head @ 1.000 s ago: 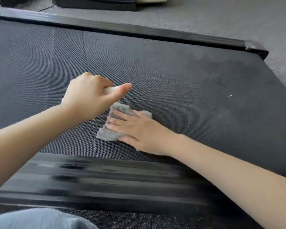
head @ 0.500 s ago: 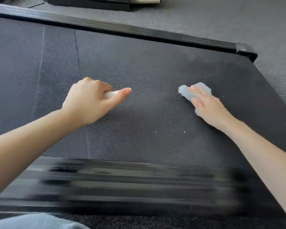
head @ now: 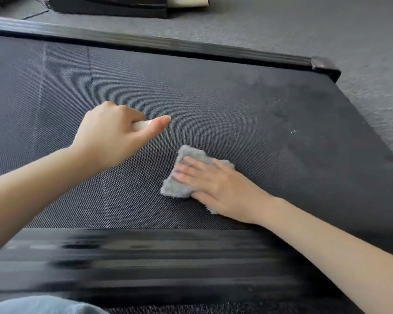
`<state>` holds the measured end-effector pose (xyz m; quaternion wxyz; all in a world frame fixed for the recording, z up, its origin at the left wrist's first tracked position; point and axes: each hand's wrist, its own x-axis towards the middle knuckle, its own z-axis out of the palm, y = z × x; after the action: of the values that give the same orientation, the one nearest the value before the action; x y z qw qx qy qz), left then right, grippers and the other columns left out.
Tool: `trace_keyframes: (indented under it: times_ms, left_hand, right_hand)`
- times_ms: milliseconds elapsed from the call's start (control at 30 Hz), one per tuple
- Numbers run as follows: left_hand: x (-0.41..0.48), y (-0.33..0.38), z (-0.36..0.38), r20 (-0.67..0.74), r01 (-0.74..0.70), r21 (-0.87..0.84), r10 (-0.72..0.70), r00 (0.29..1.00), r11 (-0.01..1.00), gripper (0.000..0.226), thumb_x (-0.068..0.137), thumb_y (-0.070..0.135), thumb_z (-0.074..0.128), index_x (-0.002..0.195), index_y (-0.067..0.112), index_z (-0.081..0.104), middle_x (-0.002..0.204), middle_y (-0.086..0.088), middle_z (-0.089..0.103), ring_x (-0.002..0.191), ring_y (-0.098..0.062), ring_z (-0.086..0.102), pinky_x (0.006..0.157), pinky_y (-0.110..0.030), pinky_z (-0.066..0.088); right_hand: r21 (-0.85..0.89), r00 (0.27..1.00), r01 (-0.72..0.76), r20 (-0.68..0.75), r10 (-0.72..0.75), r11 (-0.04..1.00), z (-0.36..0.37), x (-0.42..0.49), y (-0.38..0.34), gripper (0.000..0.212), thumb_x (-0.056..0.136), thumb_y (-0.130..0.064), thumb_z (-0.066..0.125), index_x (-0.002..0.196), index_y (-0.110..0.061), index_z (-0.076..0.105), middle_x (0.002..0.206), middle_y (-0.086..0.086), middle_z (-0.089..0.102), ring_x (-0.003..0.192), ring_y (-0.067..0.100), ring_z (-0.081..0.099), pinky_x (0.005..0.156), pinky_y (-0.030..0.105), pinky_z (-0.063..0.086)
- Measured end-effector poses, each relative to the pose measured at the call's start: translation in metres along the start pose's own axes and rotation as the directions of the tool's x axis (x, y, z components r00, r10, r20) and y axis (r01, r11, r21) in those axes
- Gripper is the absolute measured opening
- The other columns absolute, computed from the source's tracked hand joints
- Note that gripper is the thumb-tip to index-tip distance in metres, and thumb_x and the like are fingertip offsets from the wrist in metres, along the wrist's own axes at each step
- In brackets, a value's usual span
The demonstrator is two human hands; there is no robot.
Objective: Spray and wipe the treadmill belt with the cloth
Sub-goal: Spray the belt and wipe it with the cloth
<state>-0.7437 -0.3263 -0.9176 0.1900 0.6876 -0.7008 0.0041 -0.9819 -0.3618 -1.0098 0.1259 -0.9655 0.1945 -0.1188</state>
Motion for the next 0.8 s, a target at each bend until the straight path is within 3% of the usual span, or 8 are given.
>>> trace_keyframes:
  times_ms: [133,233,433,467,533,600,700,800]
  left_hand:
    - [0.003,0.007,0.002,0.021,-0.009,-0.007,0.010,1.000,1.000,0.075,0.075,0.081,0.020,0.051,0.011,0.029,0.041,0.001,0.030,0.046,-0.022,0.040,0.054,-0.032,0.030]
    - [0.002,0.012,0.005,0.031,-0.017,-0.011,0.018,0.999,1.000,0.075,0.075,0.081,0.020,0.051,0.011,0.030,0.041,0.001,0.031,0.048,-0.023,0.041,0.055,-0.032,0.032]
    - [0.001,0.015,0.006,0.027,-0.028,0.016,0.028,0.999,0.999,0.080,0.073,0.082,0.017,0.051,0.008,0.039,0.043,-0.003,0.037,0.050,-0.020,0.043,0.056,-0.033,0.033]
    - [0.001,0.016,0.006,0.023,-0.029,0.019,0.029,0.999,0.999,0.081,0.072,0.082,0.017,0.052,0.007,0.040,0.042,-0.003,0.038,0.050,-0.018,0.043,0.056,-0.033,0.032]
    - [0.001,0.017,0.004,0.016,-0.032,0.011,0.032,0.999,0.999,0.079,0.072,0.082,0.017,0.050,0.009,0.039,0.041,-0.001,0.037,0.049,-0.016,0.043,0.056,-0.033,0.032]
    - [0.003,0.019,0.003,0.017,-0.038,0.006,0.038,0.999,0.999,0.076,0.073,0.082,0.019,0.048,0.012,0.034,0.040,0.000,0.036,0.048,-0.017,0.043,0.055,-0.032,0.032]
    - [0.007,0.025,0.005,0.029,-0.046,0.013,0.045,0.999,0.999,0.077,0.072,0.083,0.018,0.049,0.010,0.032,0.040,-0.001,0.037,0.048,-0.019,0.044,0.053,-0.032,0.032]
    - [0.010,0.029,0.009,0.046,-0.048,0.014,0.048,0.998,0.999,0.078,0.071,0.083,0.018,0.051,0.009,0.033,0.041,0.000,0.038,0.049,-0.019,0.045,0.053,-0.031,0.032]
  right_hand:
    - [-0.138,0.945,-0.319,-0.121,0.304,0.938,-0.020,-0.040,0.059,0.050,0.094,-0.032,0.037,0.141,-0.016,0.045,0.149,0.000,0.041,0.142,0.010,0.025,0.114,0.039,0.026]
    - [-0.037,0.796,-0.594,-0.166,0.581,0.803,-0.043,-0.062,0.095,0.047,0.100,-0.033,0.034,0.146,-0.023,0.035,0.155,-0.006,0.028,0.139,-0.002,0.013,0.115,0.026,0.014]
    - [0.338,0.621,-0.695,-0.165,0.766,0.635,-0.060,-0.054,0.075,0.041,0.103,-0.028,0.036,0.144,-0.033,0.038,0.154,-0.013,0.028,0.142,0.013,0.025,0.103,0.014,0.015]
    - [0.379,0.663,-0.630,-0.192,0.724,0.678,-0.060,-0.049,0.060,0.040,0.102,-0.028,0.038,0.141,-0.036,0.041,0.152,-0.014,0.032,0.138,0.015,0.033,0.101,0.012,0.018]
    - [0.325,0.841,-0.417,-0.216,0.496,0.849,-0.058,-0.038,0.022,0.038,0.100,-0.025,0.041,0.134,-0.039,0.047,0.145,-0.013,0.038,0.125,0.016,0.045,0.104,0.009,0.026]
    - [0.240,0.966,-0.172,-0.148,0.211,0.955,-0.041,-0.032,-0.005,0.042,0.097,-0.027,0.042,0.138,-0.029,0.048,0.148,-0.010,0.038,0.135,0.009,0.036,0.113,0.021,0.024]
    - [0.163,0.995,-0.083,0.076,0.071,0.983,-0.015,-0.033,-0.015,0.049,0.098,-0.034,0.035,0.146,-0.024,0.033,0.155,-0.012,0.024,0.145,0.000,0.007,0.119,0.038,0.013]
    - [0.104,0.993,-0.107,0.055,0.102,0.989,-0.017,-0.044,0.012,0.050,0.098,-0.034,0.034,0.147,-0.024,0.030,0.155,-0.011,0.025,0.145,0.003,0.011,0.119,0.039,0.015]
